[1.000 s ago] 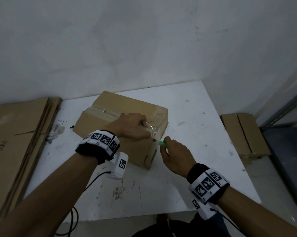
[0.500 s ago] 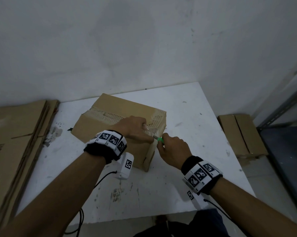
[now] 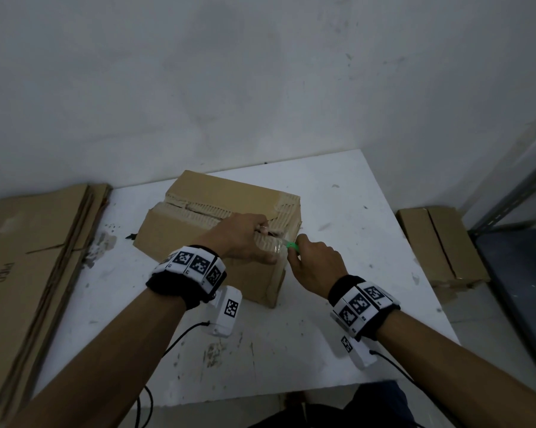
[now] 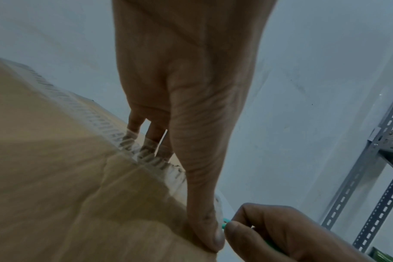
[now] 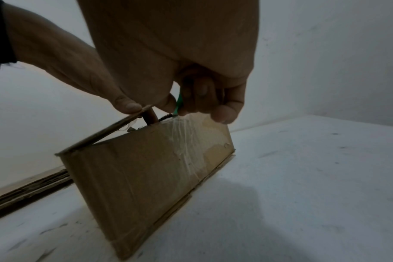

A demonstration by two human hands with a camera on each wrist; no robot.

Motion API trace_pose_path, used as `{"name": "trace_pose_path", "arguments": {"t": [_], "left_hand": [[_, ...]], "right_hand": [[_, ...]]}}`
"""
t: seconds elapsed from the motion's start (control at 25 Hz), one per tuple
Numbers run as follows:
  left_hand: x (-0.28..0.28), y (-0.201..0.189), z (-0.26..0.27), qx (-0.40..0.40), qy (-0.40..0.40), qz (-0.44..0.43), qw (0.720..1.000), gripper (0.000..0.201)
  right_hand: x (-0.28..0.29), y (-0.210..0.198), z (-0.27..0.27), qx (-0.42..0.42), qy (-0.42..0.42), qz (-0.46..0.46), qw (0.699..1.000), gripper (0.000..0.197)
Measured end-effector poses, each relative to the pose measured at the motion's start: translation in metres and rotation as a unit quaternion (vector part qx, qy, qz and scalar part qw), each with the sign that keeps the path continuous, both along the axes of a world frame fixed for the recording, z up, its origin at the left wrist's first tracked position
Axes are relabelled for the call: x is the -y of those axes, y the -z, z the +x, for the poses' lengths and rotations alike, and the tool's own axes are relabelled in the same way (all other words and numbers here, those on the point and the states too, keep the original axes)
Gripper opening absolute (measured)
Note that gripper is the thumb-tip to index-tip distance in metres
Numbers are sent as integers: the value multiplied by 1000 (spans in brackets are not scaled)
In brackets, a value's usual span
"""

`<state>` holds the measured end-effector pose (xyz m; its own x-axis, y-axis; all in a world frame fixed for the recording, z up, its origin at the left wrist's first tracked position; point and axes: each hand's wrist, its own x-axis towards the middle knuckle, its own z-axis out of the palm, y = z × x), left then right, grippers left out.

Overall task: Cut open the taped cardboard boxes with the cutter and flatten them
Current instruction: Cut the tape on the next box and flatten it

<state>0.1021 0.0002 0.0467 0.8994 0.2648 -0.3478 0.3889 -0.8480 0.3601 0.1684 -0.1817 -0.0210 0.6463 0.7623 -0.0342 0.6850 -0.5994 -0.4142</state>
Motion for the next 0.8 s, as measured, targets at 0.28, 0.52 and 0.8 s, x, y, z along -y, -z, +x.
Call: {"name": "trace_pose_path", "arguments": {"t": [0.28,0.52,0.8], "left_hand": [[2,-1,-2,-15,5,7,1000,52],[2,0,-7,-11,-16,-23,1000,51],[1,-9,-8,30,-35,-19,999,52]], "right_hand": [[13,0,8,17,-8,16,1000,26],[21,-3,37,-39,2,-4,999,27],[24,6,34,-129,101,101,981,34]]}}
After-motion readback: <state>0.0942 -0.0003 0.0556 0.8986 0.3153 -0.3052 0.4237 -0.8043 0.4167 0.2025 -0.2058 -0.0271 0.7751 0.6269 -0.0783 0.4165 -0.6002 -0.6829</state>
